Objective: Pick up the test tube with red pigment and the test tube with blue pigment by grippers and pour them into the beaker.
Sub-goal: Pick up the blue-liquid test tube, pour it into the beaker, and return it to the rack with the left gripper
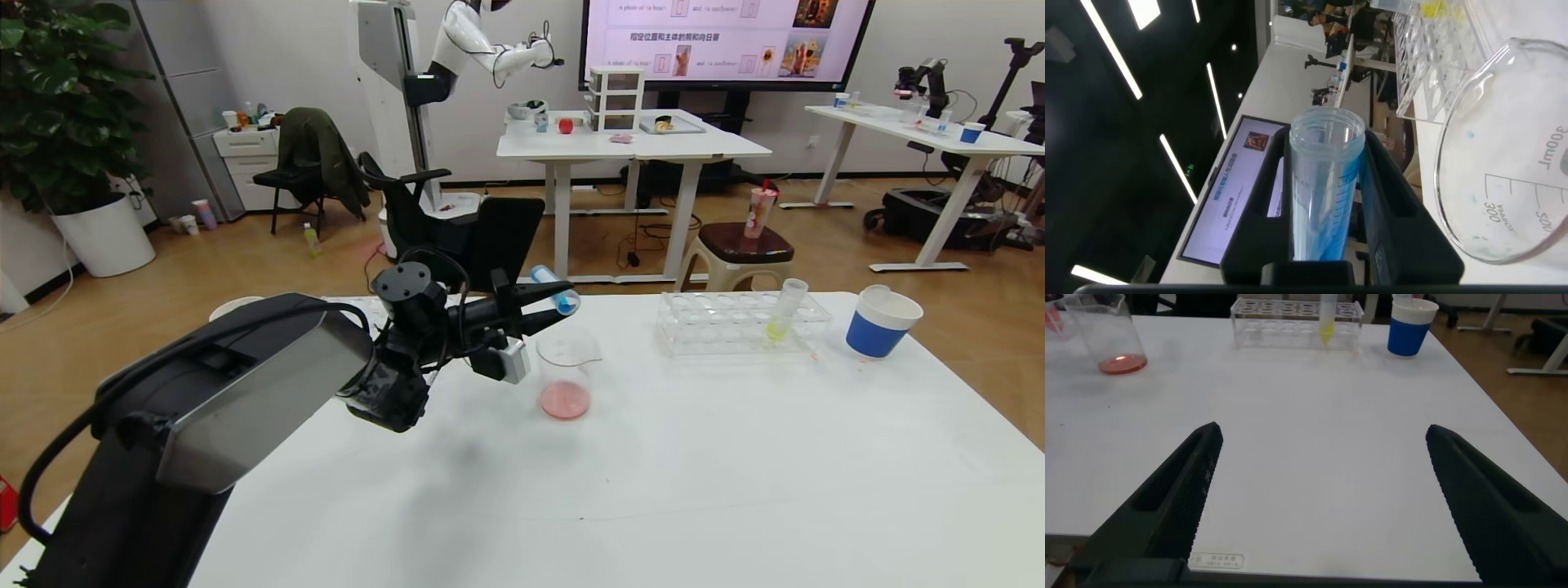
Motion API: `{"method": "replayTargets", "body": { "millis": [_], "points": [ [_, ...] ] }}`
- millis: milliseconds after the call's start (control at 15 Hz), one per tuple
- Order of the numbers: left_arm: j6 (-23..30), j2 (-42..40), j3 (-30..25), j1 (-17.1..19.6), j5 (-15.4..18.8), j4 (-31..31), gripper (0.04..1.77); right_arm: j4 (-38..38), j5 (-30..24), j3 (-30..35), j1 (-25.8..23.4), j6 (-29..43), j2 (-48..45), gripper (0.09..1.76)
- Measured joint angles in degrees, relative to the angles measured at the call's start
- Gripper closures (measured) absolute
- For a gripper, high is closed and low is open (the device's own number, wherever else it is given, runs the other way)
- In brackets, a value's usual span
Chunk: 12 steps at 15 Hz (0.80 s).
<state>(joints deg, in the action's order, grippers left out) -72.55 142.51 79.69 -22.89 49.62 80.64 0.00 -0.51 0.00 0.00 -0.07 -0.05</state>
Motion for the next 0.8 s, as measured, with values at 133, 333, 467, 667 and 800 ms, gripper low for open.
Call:
{"method": "replayTargets", "body": {
  "millis": [133,333,467,667,800],
  "points": [
    [-1.02,0.11,0.21,0.18,0.02,-0.07,1.31,0.0,0.0,0.0,0.0,0.0,0.0,0.11],
    [-2.89,0.16,0.66,0.4,0.05,-0.13,1.31,0.0,0.0,0.0,0.0,0.0,0.0,0.11],
    [-3.8,0.16,0.74,0.49,0.02,-0.1,1.31,0.0,0.0,0.0,0.0,0.0,0.0,0.11],
    [-5.05,0.33,0.82,0.62,0.02,0.0,1.31,0.0,0.0,0.0,0.0,0.0,0.0,0.11],
    [-6.03,0.41,0.82,0.55,0.02,0.0,1.31,0.0,0.02,0.0,0.0,0.0,0.0,0.11]
  ]
}}
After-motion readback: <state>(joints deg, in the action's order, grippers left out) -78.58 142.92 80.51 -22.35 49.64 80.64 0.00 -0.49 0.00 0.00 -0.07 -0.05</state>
